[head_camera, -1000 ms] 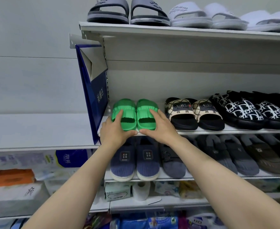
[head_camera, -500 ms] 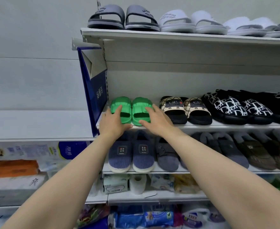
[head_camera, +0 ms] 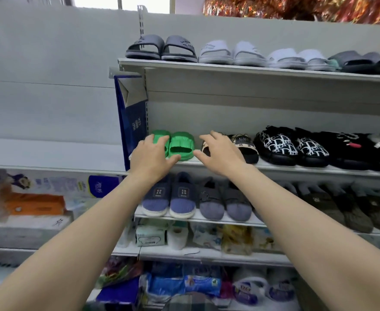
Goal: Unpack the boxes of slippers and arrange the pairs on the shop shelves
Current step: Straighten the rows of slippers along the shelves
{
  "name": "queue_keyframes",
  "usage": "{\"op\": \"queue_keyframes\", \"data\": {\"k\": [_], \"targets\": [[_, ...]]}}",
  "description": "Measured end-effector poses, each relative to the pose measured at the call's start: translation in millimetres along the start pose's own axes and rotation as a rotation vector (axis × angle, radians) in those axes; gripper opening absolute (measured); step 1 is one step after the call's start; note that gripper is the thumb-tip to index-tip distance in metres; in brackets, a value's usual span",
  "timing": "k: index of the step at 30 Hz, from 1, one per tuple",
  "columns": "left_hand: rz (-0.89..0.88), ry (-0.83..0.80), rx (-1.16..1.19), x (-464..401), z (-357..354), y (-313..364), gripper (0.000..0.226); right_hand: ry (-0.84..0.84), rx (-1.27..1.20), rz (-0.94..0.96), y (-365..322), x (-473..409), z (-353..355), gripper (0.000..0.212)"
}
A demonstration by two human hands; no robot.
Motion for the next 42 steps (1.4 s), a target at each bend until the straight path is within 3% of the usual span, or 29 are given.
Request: {"op": "queue_keyframes", "data": {"k": [7,15,24,31,42], "targets": [[0.003,-0.012,0.014,55.0,-12.7,15.5,0.073,0.003,-0.033,0.052,0.8,51.3,-8.0,0.070],[0.045,-0.097,0.048,72.9,-55.3,-3.8,0.075,-0.129,-0.073,0.030,2.4,67.2,-59.3,0.070],[0.122,-0.240,0.122,37.7,-145.2,-68.1,0.075,-0.321,-0.152,-0.102,28.8,19.7,-168.7,0.071],[0.147,-0.276,0.231,-9.4,-234.2,-126.2,0.079,-0.344,-0.233,-0.188,47.4,-31.9,-265.2,0.074],[0.175,-0.237,0.425,-48.4,-355.1,-188.7,0.095,-0.284,-0.404,-0.350,73.0,-89.4,-378.3,0.103]]}}
Point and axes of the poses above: each hand's wrist, its own x-axis away from the middle knuckle, its own z-axis out of the back of the hand, y = z × x, the point moved 8 cm from there along -x, towards the middle knuckle, and after that the axes turned 13 degrees about -y, right-handed, at the moved point
